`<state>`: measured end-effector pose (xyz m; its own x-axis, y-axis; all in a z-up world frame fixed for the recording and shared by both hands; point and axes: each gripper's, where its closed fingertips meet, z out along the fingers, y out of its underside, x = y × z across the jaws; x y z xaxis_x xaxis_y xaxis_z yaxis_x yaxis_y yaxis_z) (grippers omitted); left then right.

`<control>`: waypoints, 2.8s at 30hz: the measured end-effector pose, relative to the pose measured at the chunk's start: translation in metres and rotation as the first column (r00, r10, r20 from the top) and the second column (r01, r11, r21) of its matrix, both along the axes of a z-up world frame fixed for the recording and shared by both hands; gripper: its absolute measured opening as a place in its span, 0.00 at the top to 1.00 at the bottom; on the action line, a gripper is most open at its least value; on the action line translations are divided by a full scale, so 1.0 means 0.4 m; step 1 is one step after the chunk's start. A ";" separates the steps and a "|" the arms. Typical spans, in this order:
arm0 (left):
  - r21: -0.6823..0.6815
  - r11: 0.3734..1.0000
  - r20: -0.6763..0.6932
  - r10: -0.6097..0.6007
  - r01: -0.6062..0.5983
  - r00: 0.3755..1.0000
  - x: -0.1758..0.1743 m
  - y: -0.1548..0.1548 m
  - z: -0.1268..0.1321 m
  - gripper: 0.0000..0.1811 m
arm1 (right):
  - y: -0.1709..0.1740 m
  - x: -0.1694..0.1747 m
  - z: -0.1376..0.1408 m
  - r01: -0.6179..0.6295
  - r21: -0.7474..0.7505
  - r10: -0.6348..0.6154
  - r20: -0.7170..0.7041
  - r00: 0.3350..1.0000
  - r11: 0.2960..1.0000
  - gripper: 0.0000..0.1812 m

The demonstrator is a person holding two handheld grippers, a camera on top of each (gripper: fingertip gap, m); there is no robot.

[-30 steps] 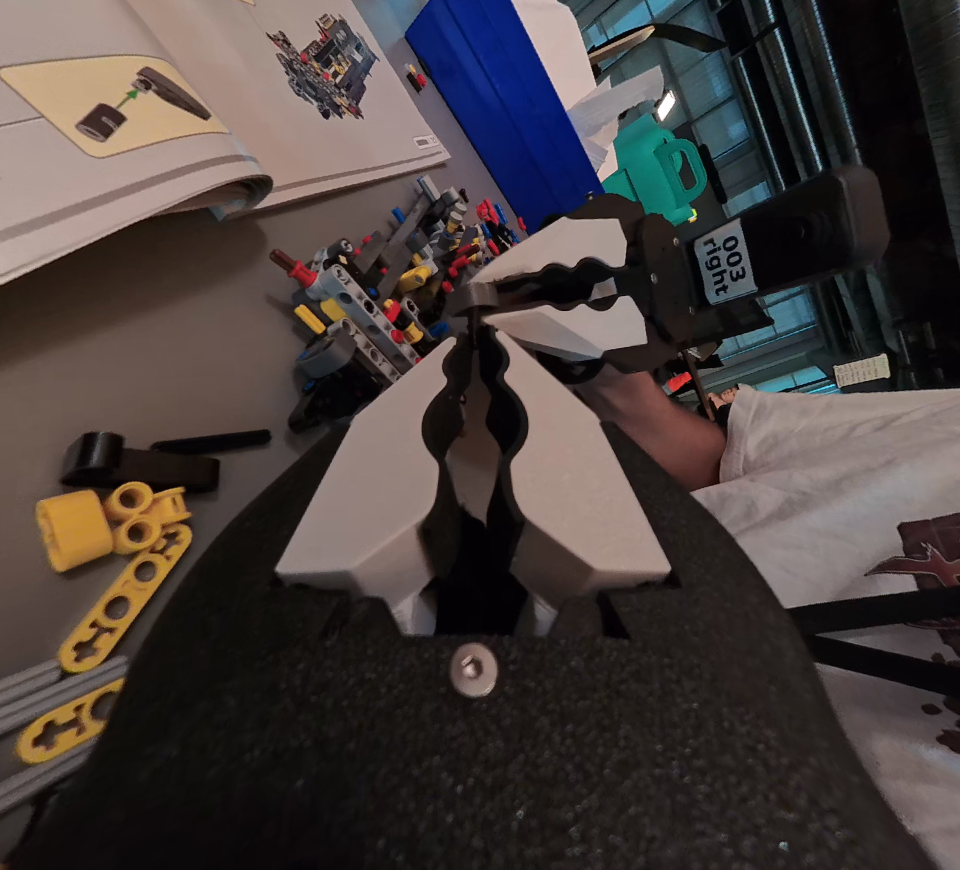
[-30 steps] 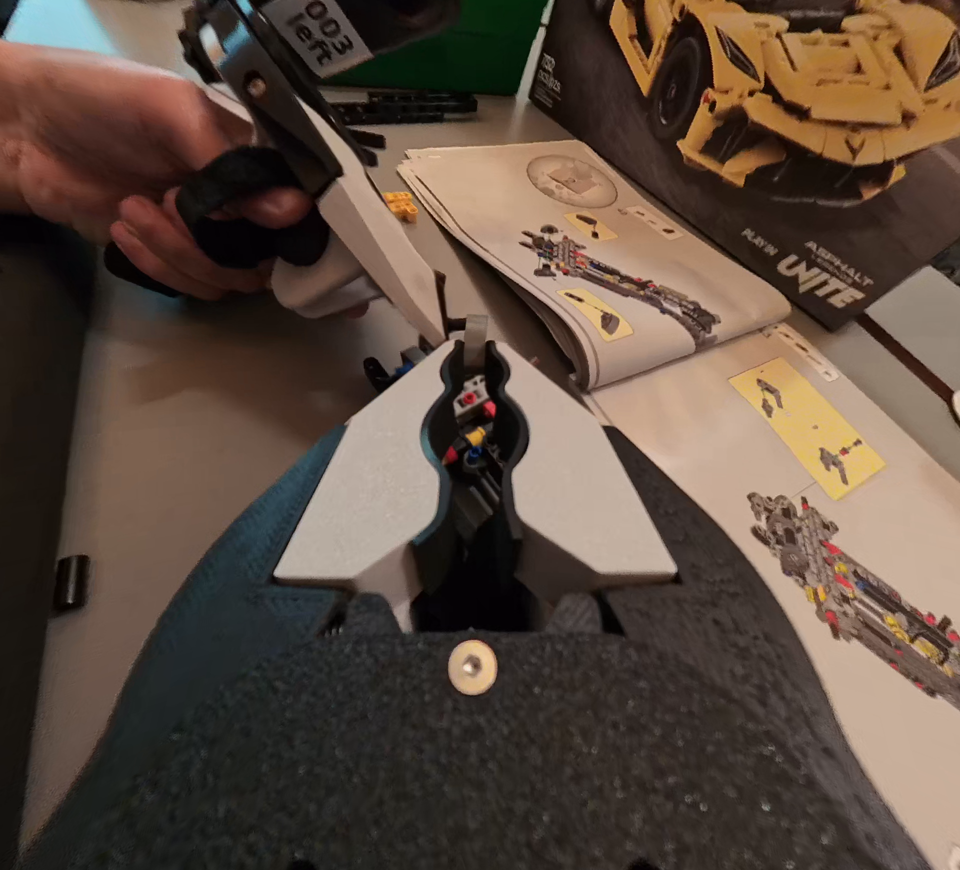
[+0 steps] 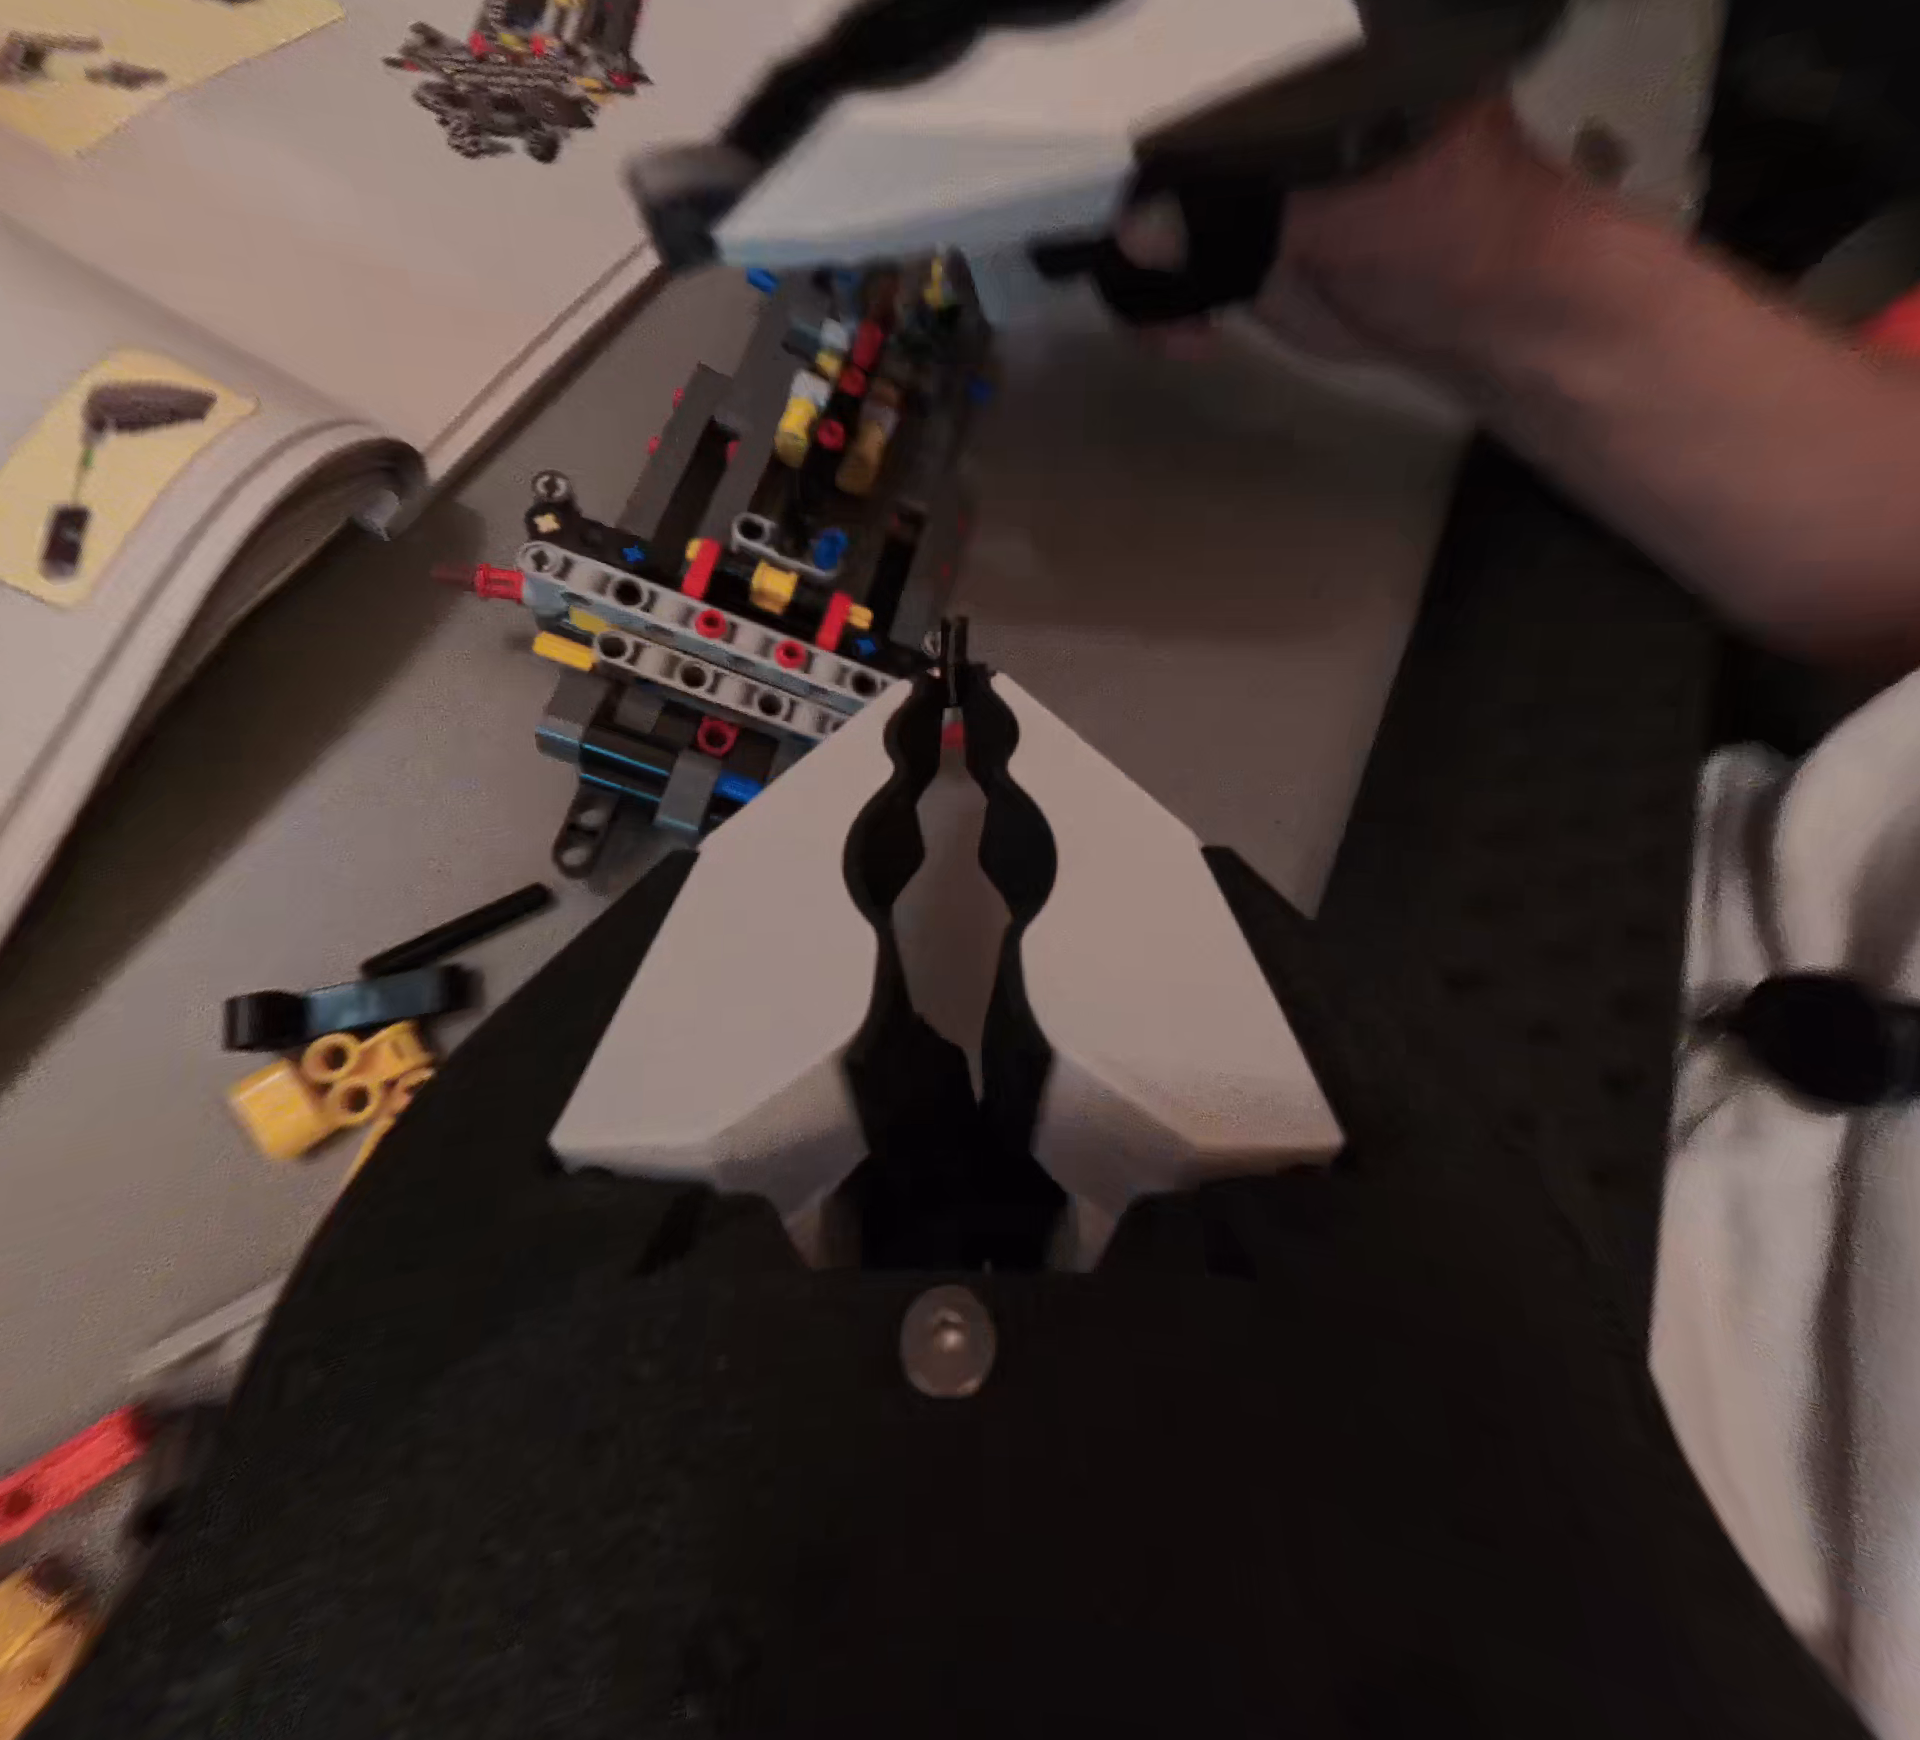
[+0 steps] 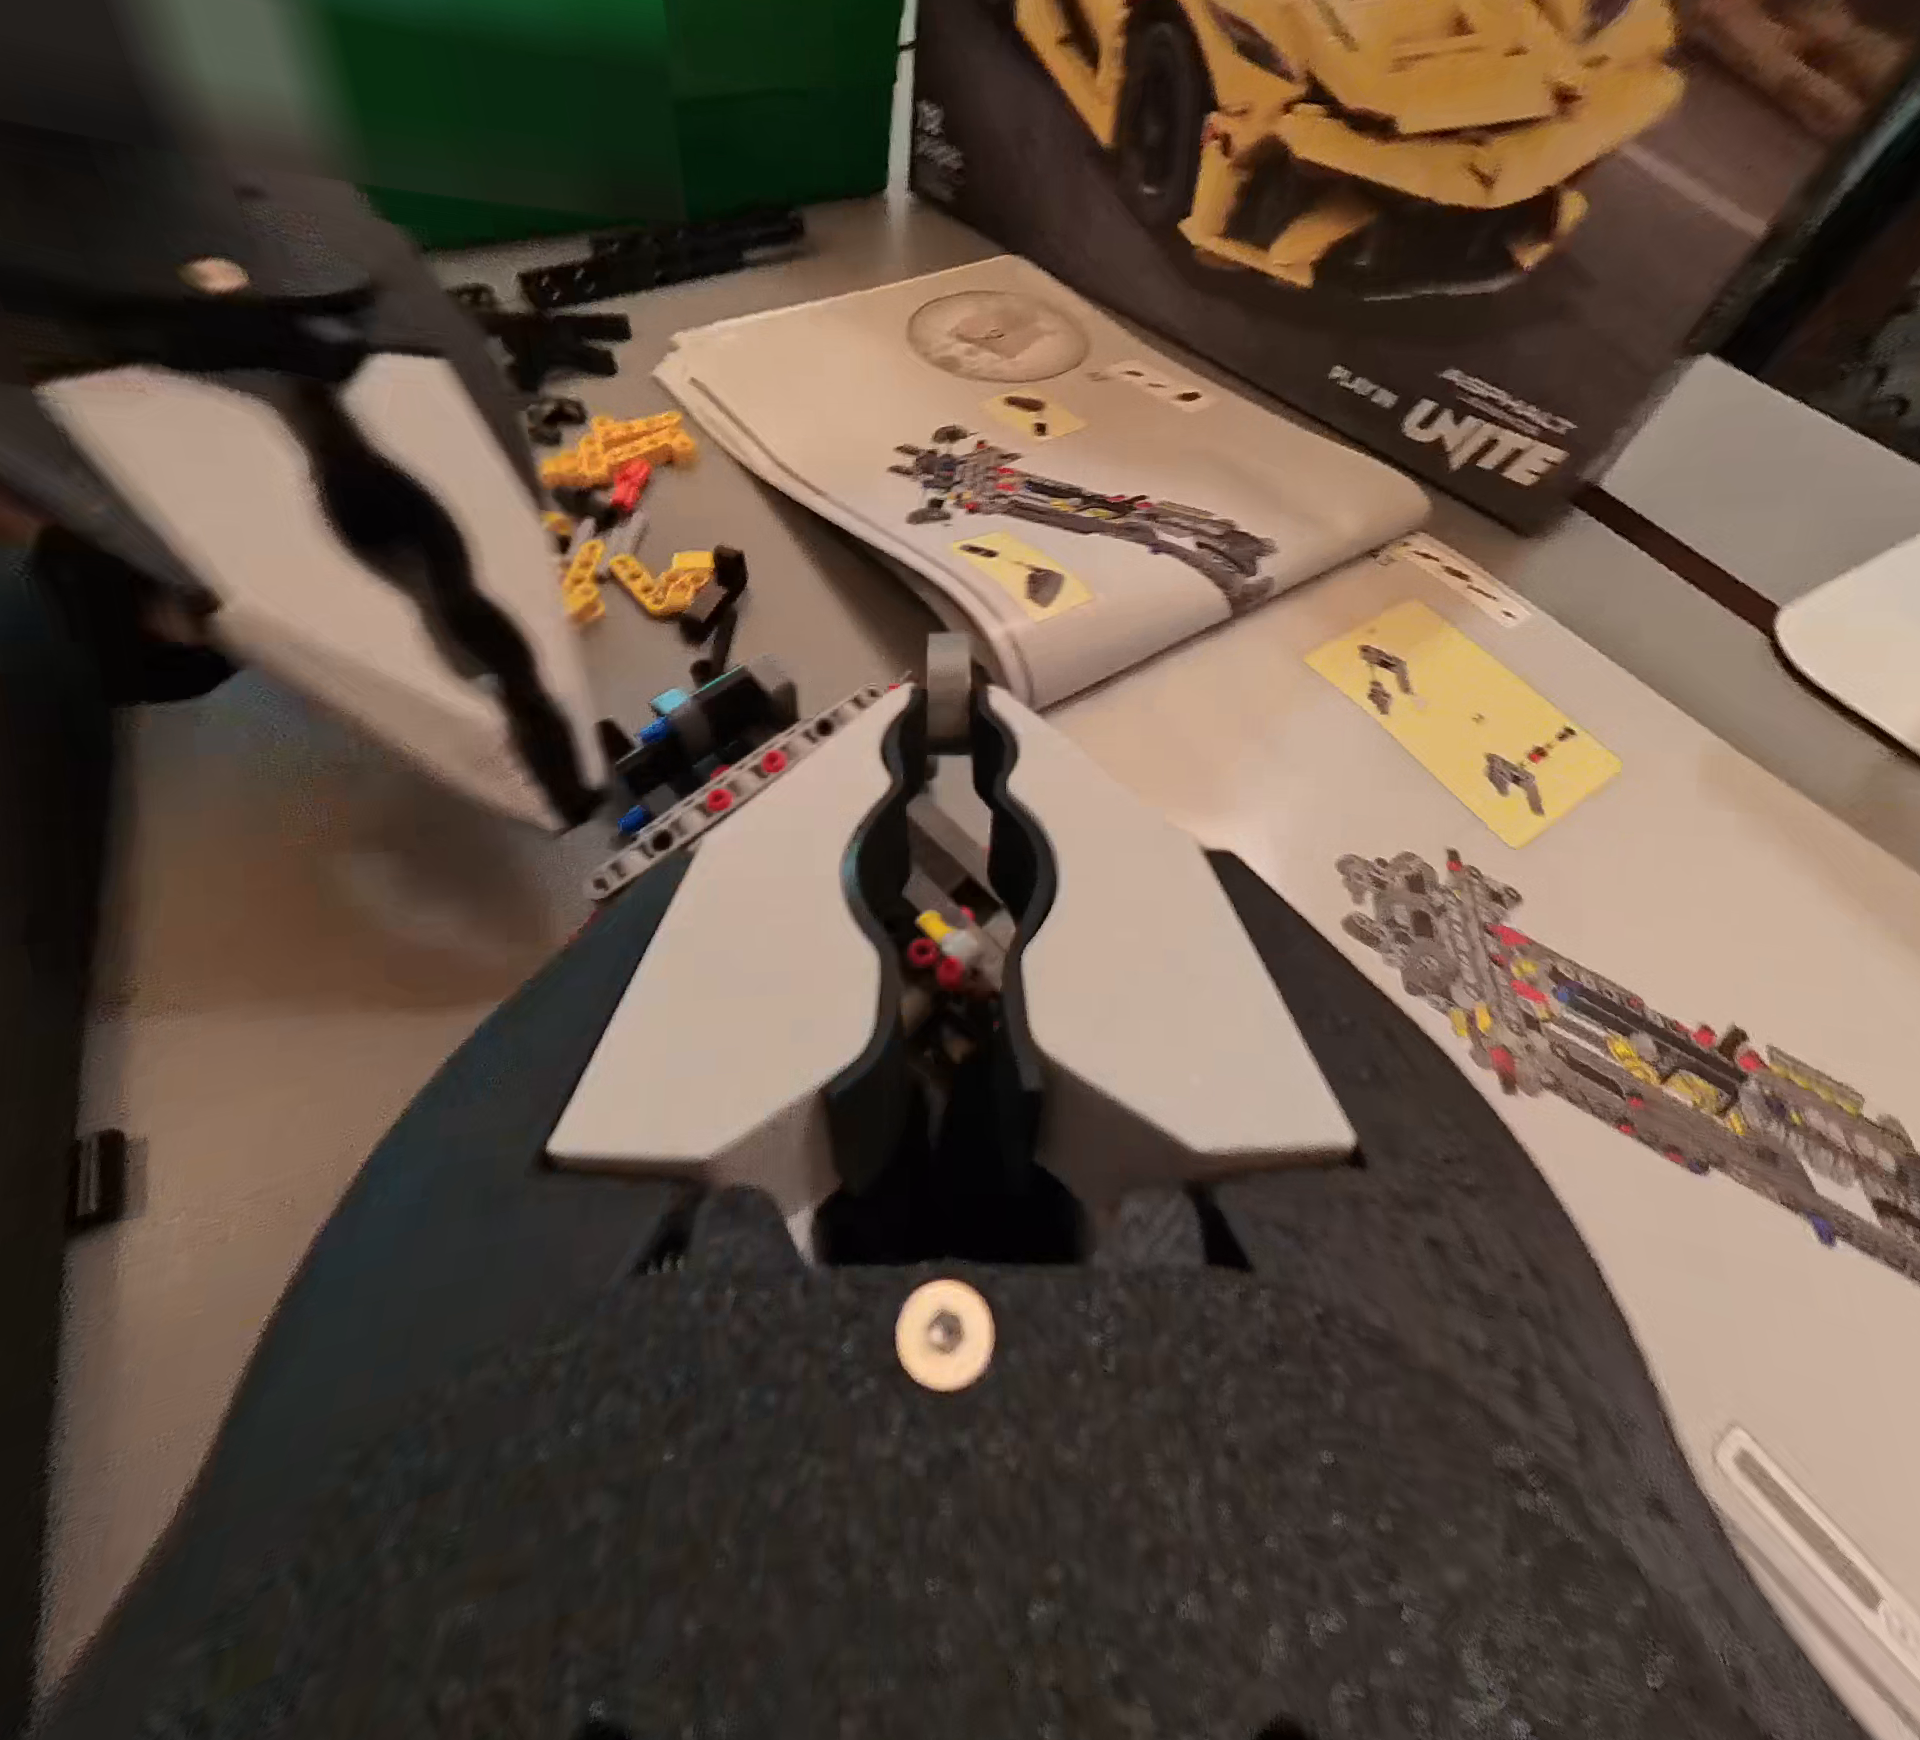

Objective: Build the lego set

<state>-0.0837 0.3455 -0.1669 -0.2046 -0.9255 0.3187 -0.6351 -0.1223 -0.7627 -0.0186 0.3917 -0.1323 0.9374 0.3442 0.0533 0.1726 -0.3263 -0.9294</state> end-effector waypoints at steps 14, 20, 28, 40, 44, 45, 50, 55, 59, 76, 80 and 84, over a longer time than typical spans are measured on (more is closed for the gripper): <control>0.613 0.207 -0.781 0.013 0.763 0.624 -0.298 0.137 -0.044 0.99 | -0.005 0.001 0.041 0.036 0.062 -0.039 0.057 0.998 0.997 0.96; 0.500 -0.011 -0.866 0.011 0.866 0.500 -0.283 0.134 -0.057 0.98 | -0.006 0.010 0.058 0.039 0.077 -0.040 0.004 0.999 0.996 0.96; 0.290 -0.156 -0.954 0.025 0.944 0.297 -0.309 0.119 -0.062 0.99 | -0.008 0.003 0.060 0.024 0.081 -0.025 0.004 1.000 0.996 0.96; 0.298 -0.138 -0.954 -0.003 0.945 0.300 -0.296 0.088 -0.079 0.98 | -0.008 0.011 0.068 0.032 0.085 -0.030 -0.024 0.999 0.996 0.96; 0.298 -0.136 -0.954 -0.010 0.945 0.300 -0.295 0.083 -0.084 0.98 | -0.009 0.012 0.068 0.035 0.084 -0.033 -0.027 0.999 0.996 0.96; 0.298 -0.137 -0.954 -0.010 0.945 0.299 -0.295 0.083 -0.084 0.98 | -0.009 0.013 0.069 0.036 0.084 -0.034 -0.029 0.999 0.996 0.96; 0.308 -0.125 -0.951 -0.021 0.943 0.308 -0.292 0.078 -0.084 0.98 | -0.009 0.013 0.067 0.038 0.081 -0.035 -0.030 0.999 0.996 0.96; 0.315 -0.115 -0.949 -0.036 0.942 0.313 -0.291 0.069 -0.083 0.96 | -0.008 0.014 0.066 0.038 0.076 -0.035 -0.033 0.999 0.996 0.96; 0.347 -0.078 -0.937 -0.069 0.935 0.342 -0.287 0.065 -0.078 0.92 | -0.009 0.015 0.064 0.039 0.073 -0.037 -0.034 0.999 0.997 0.96; 0.387 0.822 -0.573 -0.139 0.416 0.808 -0.284 0.089 -0.091 0.87 | -0.007 0.011 0.056 0.035 0.056 -0.033 -0.045 0.998 0.998 0.96; 0.430 0.840 -0.498 -0.087 0.332 0.863 -0.276 0.079 -0.101 0.87 | -0.046 -0.065 0.032 -0.164 -0.052 0.154 -0.162 0.975 0.985 0.96; 0.433 0.868 -0.424 -0.040 0.241 0.905 -0.258 0.074 -0.099 0.87 | -0.146 -0.169 -0.017 -0.412 -0.169 0.397 -0.112 0.911 0.896 0.96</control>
